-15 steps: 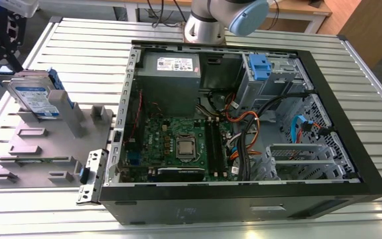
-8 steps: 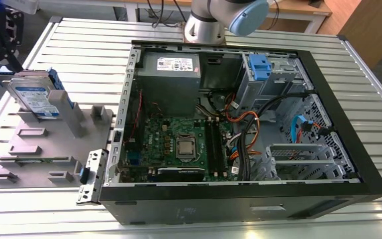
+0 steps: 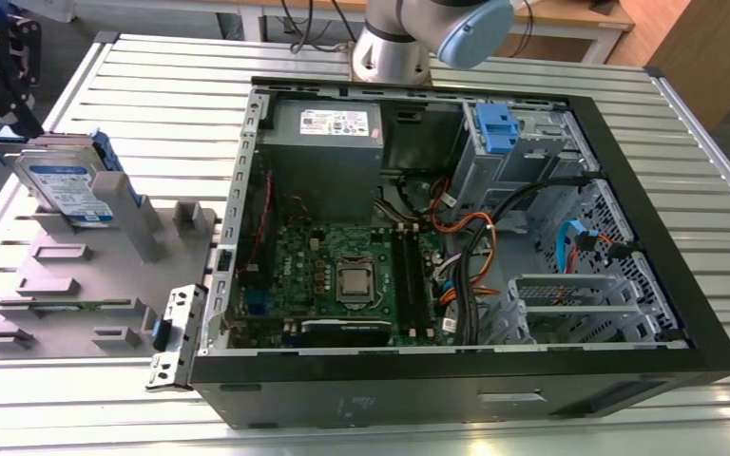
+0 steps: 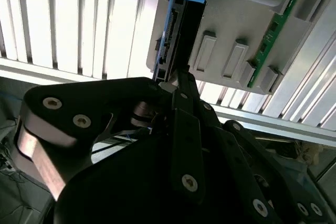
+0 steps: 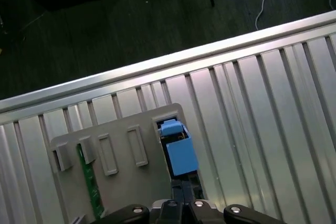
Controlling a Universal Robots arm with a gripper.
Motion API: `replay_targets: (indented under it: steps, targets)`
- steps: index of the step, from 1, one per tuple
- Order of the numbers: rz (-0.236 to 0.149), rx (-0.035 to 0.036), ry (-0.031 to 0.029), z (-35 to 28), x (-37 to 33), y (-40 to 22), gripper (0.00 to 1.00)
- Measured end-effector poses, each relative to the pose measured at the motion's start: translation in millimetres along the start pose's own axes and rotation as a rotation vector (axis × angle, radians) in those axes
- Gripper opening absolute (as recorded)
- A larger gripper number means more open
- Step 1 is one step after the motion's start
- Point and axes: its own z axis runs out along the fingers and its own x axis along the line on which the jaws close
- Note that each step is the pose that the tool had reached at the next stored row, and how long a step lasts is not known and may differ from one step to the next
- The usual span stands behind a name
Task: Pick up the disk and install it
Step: 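Pick up the disk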
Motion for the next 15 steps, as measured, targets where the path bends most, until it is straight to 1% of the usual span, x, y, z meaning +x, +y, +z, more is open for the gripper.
replay_targets:
  steps: [5,7,9,15]
  targets:
    - [-0.054,-0.0012,0.0022,0.2,0.0,0.0,0.11]
    - [-0.069,-0.0016,0.0029,0.1,0.0,0.0,0.11]
    - [-0.075,-0.0016,0.0030,0.2,0.0,0.0,0.11]
    - [-0.075,-0.0017,0.0031,0.1,-0.3,-0.5,0.11]
